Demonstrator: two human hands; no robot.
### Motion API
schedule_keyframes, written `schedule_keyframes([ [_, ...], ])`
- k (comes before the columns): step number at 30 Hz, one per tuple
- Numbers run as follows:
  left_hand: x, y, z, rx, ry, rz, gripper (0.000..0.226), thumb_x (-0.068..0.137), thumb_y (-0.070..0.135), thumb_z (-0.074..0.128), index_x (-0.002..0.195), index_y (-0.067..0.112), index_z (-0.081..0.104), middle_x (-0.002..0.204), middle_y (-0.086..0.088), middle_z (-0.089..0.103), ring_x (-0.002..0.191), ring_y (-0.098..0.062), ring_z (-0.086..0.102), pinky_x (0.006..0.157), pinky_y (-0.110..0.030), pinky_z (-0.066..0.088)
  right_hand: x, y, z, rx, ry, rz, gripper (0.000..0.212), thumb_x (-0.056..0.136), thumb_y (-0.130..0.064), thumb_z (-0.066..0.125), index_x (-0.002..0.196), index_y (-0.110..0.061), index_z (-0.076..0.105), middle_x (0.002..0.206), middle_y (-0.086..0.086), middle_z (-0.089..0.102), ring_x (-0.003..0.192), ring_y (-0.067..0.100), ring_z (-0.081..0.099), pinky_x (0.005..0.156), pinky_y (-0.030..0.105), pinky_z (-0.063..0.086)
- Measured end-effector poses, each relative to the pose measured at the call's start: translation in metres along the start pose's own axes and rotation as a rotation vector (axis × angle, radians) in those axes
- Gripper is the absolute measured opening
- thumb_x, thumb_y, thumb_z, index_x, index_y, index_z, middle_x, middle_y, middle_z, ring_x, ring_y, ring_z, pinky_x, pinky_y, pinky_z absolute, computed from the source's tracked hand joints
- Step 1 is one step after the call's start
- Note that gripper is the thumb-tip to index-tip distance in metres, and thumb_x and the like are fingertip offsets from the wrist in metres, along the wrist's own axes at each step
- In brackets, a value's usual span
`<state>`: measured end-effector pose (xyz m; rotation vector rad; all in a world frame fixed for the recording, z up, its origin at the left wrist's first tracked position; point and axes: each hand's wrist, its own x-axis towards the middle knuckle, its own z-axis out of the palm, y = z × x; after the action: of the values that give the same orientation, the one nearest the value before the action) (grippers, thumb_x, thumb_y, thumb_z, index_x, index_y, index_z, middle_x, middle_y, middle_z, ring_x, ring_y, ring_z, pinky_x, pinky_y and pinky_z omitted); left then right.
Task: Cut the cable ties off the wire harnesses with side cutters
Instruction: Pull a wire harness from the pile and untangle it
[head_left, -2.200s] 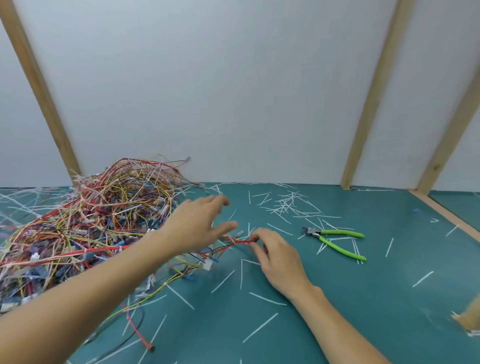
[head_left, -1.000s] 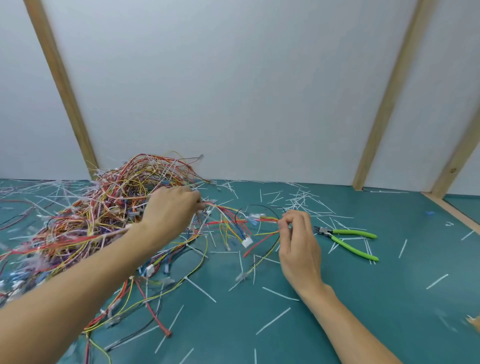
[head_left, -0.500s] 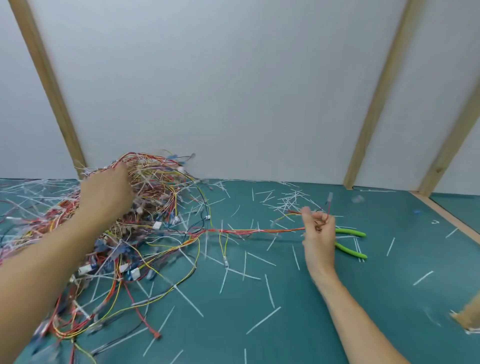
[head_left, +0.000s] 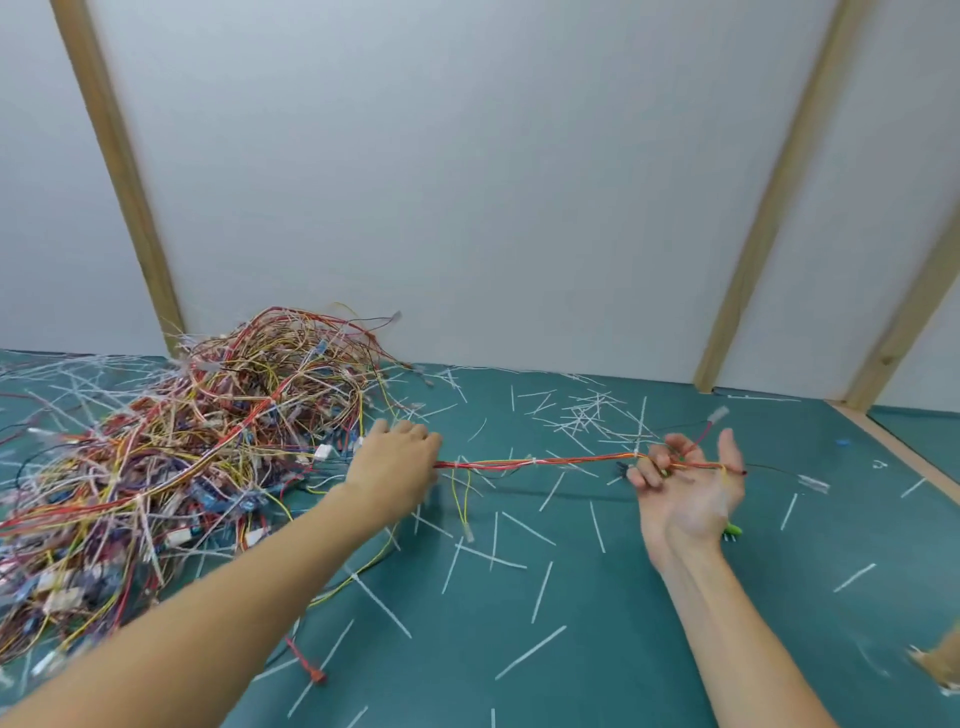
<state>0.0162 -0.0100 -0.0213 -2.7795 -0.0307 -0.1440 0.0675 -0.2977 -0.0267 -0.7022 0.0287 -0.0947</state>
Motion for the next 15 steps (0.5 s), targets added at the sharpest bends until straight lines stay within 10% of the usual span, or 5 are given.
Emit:
schedule_keyframes([
  [3,0.008,-0.008,-0.015,0.049,0.050,-0.102,0.031,0.103,0.041,0.044,0.119,0.024,0.065,0.123,0.002,0.062,0.120,-0.022,0.053,0.098,-0.039,0.035,0.002,0.002,0.003,-0.230,0.088,-0.081,0.031,0.106,-0.042,0.044,0.107,-0.013,0.056,0.089,0.006,0.059,0.058,0.017,0.054,0.053,0.029,0.040],
  [6,0.016,-0.014,-0.046,-0.070,0.468,-0.281,0.025,0.101,0.039,0.051,0.106,0.026,0.073,0.102,0.002,0.065,0.103,-0.027,0.054,0.090,-0.042,0.031,-0.001,0.008,0.006,-0.655,0.188,-0.371,0.046,0.105,-0.024,0.053,0.147,-0.015,0.037,0.145,0.000,0.048,0.116,0.016,0.062,0.079,0.018,0.053],
  [10,0.014,0.027,-0.062,-0.044,0.495,0.243,0.023,0.095,0.044,0.057,0.106,0.036,0.075,0.088,0.008,0.061,0.094,-0.021,0.054,0.084,-0.037,0.033,-0.023,0.020,0.010,-1.088,-0.152,-0.969,0.063,0.094,-0.015,0.059,0.152,-0.016,0.035,0.152,-0.004,0.044,0.142,0.013,0.043,0.116,0.025,0.034],
  [15,0.010,0.068,-0.062,-0.197,0.686,0.358,0.022,0.090,0.049,0.066,0.079,0.032,0.073,0.075,0.011,0.062,0.077,-0.015,0.058,0.078,-0.033,0.045,-0.042,0.057,0.012,-1.490,-0.515,-0.612,0.078,0.091,-0.013,0.069,0.158,-0.025,0.031,0.144,-0.009,0.052,0.131,0.011,0.042,0.116,0.027,0.031],
])
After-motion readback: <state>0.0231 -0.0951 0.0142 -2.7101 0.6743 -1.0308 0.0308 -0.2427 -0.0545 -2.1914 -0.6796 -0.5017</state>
